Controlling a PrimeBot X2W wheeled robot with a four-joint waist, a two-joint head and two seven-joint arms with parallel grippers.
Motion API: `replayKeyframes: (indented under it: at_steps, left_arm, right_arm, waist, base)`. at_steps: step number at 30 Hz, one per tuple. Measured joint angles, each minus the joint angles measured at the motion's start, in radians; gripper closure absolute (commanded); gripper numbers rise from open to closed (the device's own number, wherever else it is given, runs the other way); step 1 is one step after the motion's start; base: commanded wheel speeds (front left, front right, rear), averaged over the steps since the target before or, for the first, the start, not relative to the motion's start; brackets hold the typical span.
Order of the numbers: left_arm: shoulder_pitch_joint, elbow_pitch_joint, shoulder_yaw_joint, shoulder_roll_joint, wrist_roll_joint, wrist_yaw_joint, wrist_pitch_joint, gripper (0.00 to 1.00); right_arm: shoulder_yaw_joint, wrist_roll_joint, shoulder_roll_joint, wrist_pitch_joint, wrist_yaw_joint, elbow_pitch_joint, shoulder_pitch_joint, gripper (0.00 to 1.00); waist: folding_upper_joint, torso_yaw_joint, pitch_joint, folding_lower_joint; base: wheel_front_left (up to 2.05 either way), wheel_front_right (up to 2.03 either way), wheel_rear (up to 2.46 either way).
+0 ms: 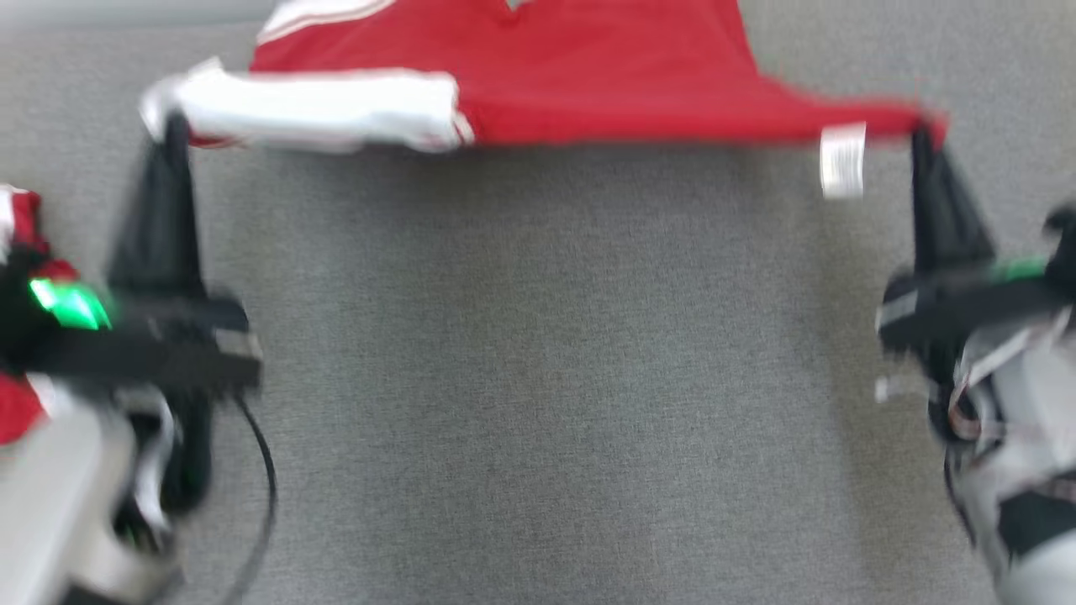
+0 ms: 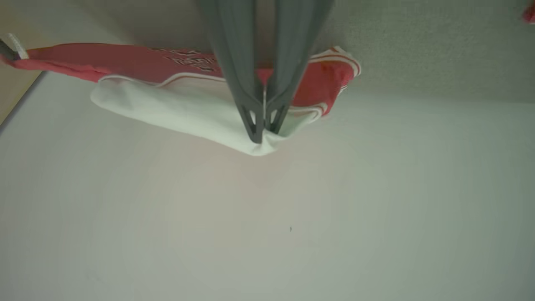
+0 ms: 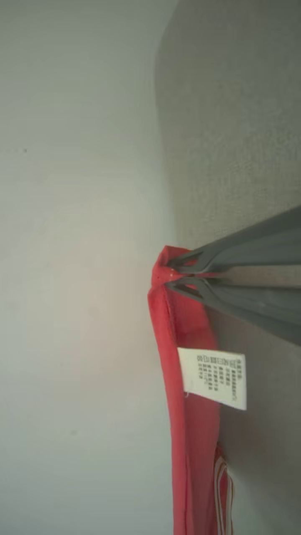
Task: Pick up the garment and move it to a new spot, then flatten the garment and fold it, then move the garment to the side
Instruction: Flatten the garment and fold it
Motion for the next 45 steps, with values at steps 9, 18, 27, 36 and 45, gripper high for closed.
replayKeyframes:
  at_steps: [9, 18, 27, 36, 45]
  left_arm:
    - [0.329, -0.026, 0.072, -0.104, 0.052, -0.038, 0.000, 1.00]
    - [0.520, 0.073, 0.120, -0.205, 0.110, -0.109, 0.000, 1.00]
    - [0.679, 0.131, 0.183, -0.305, 0.155, -0.151, 0.000, 1.00]
    - [0.772, 0.184, 0.182, -0.358, 0.186, -0.187, 0.000, 1.00]
    - [0.721, 0.182, 0.202, -0.343, 0.218, -0.214, 0.000, 1.00]
  right_arm:
    - [-0.053, -0.047, 0.053, 0.042, 0.000, -0.109, 0.302, 1.00]
    - [-0.101, -0.093, 0.083, 0.064, 0.000, -0.156, 0.519, 1.00]
    - [-0.137, -0.129, 0.085, 0.118, 0.000, -0.202, 0.711, 1.00]
    - [-0.184, -0.147, 0.107, 0.202, 0.000, -0.280, 0.903, 1.00]
    - [-0.161, -0.155, 0.105, 0.246, 0.000, -0.332, 0.813, 1.00]
  waist:
    - [0.0000, 0.009, -0.048, 0.0001]
    - [0.0000, 0.013, -0.096, 0.0001]
    - [0.0001, 0.022, -0.186, 0.0001]
    - [0.0001, 0.065, -0.263, 0.0001]
    - [0.0002, 0.057, -0.263, 0.0002]
  base:
    - [0.00, 0.00, 0.00]
    - [0.00, 0.00, 0.00]
    - [0.00, 0.00, 0.00]
    - [0.00, 0.00, 0.00]
    - [0.00, 0.00, 0.00]
